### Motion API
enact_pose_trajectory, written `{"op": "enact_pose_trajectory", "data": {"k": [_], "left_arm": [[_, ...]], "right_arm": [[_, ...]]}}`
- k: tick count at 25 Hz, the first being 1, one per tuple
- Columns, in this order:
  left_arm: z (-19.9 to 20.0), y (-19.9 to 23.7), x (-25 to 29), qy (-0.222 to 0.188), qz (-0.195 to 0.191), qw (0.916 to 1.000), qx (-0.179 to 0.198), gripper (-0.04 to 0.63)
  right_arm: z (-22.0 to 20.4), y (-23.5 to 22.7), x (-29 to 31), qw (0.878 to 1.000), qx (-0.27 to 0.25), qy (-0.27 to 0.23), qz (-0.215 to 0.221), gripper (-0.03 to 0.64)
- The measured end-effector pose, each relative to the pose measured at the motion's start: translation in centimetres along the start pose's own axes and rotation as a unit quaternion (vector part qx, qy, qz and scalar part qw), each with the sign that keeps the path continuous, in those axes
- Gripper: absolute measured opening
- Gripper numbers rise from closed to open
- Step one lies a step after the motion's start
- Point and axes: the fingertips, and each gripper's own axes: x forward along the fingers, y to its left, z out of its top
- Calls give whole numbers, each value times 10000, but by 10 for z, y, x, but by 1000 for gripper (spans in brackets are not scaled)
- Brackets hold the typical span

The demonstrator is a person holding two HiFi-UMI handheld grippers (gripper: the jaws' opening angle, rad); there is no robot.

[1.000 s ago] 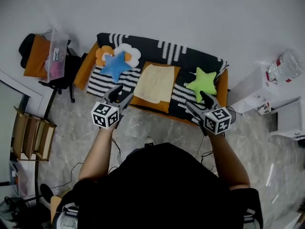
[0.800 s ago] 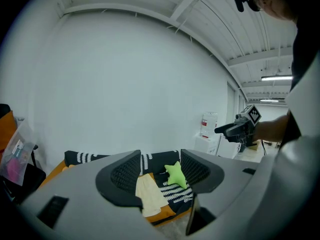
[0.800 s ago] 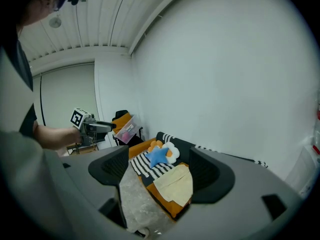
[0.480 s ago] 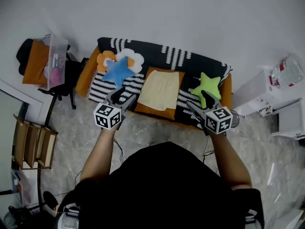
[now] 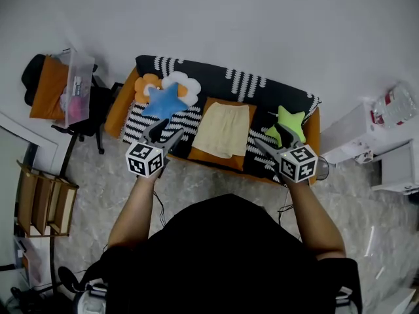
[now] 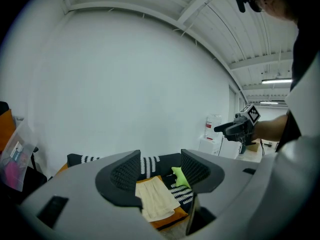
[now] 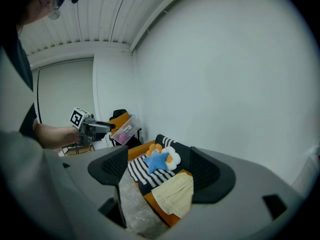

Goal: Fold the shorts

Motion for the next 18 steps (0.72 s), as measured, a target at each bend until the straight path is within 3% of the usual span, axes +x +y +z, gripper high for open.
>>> {"op": "enact_pose_trajectory", "data": {"k": [12, 18], "left_arm": [[-3, 9, 2, 63, 46, 10000, 48, 272], [-4, 17, 14, 149, 188, 9997, 110, 273]], "right_arm": [[7, -20, 13, 9994, 101, -250, -194, 400], [11, -40, 31, 9995, 119, -300, -71, 399]]}}
